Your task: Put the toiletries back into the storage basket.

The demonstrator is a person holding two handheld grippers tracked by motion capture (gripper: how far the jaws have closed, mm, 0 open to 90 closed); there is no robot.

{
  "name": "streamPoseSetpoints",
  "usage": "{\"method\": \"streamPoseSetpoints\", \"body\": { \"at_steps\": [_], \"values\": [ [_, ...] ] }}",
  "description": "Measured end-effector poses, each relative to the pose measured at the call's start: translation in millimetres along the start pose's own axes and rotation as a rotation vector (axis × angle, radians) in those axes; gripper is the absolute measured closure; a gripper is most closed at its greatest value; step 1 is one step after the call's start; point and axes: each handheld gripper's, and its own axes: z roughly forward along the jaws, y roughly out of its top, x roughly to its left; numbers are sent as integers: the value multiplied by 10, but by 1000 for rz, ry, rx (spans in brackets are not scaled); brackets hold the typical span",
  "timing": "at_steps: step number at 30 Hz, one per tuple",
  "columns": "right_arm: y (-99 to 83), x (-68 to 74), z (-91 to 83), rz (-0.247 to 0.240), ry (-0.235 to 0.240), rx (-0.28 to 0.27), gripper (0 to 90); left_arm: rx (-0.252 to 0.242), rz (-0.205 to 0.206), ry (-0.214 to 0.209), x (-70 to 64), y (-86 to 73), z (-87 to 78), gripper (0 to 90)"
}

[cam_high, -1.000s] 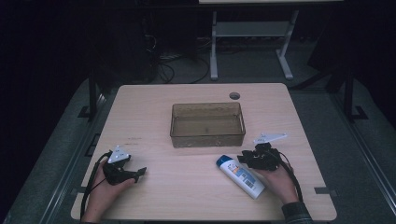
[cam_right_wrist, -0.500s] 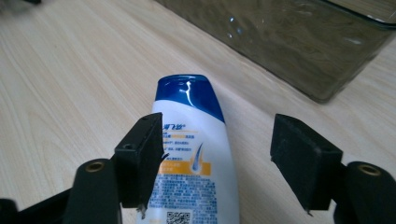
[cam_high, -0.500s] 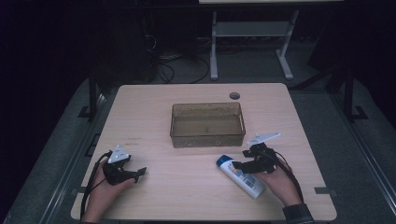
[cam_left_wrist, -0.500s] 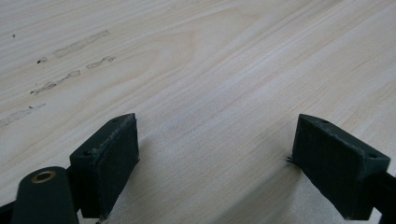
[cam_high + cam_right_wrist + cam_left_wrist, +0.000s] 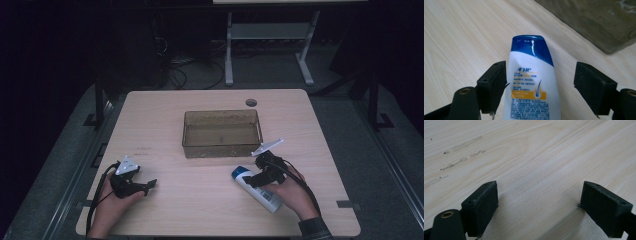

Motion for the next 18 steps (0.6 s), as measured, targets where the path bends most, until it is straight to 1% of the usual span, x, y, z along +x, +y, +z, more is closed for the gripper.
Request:
{"method": "streamPoseSetpoints", "body": {
  "at_steps": [3, 8, 14, 18],
  "values": [
    [31, 16, 61, -10, 6, 37, 253, 1, 1, 0, 0, 0, 0, 133],
    [40, 41, 162, -8, 12, 93, 249, 0, 0, 0, 0, 0, 0, 133],
    [50, 89, 254, -18, 13, 118, 250, 0, 0, 0, 0, 0, 0, 133],
    [48, 113, 312, -37, 1, 137, 255, 1, 1, 0, 0, 0, -1, 133]
  ]
}}
